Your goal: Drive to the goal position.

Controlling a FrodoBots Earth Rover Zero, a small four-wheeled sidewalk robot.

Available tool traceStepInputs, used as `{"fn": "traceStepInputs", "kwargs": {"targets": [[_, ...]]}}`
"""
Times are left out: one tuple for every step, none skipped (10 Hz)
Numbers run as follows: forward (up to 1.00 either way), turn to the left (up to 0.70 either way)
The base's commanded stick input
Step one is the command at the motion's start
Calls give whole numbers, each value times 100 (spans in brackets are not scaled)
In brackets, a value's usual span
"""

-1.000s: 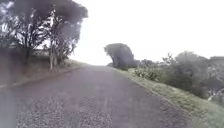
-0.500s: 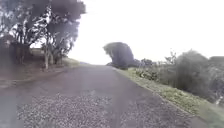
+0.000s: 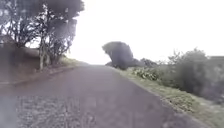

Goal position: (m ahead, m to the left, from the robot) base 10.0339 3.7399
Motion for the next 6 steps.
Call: {"fn": "traceStepInputs", "kwargs": {"targets": [[85,0],[85,0],[85,0],[85,0],[85,0],[85,0]]}}
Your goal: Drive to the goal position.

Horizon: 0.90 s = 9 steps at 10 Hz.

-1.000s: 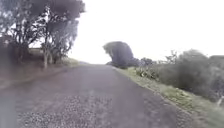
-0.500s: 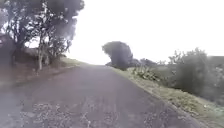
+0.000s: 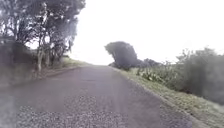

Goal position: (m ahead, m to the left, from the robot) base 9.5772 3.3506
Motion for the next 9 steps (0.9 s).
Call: {"fn": "traceStepInputs", "kwargs": {"targets": [[85,0],[85,0],[85,7],[85,3],[85,26],[85,34],[85,34],[85,34],[85,30]]}}
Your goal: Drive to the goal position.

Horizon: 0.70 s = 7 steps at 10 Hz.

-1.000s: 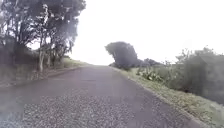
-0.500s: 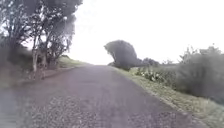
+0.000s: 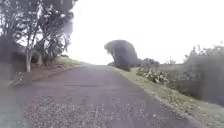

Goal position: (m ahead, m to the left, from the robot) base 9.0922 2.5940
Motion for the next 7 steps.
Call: {"fn": "traceStepInputs", "kwargs": {"targets": [[85,8],[85,0],[85,0],[85,0],[85,0],[85,0],[85,0]]}}
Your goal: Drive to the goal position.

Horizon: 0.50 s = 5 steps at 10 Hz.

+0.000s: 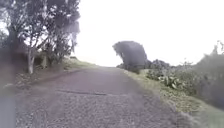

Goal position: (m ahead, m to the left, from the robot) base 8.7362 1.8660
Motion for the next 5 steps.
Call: {"fn": "traceStepInputs", "kwargs": {"targets": [[85,0],[85,0],[85,0],[85,15],[85,33]]}}
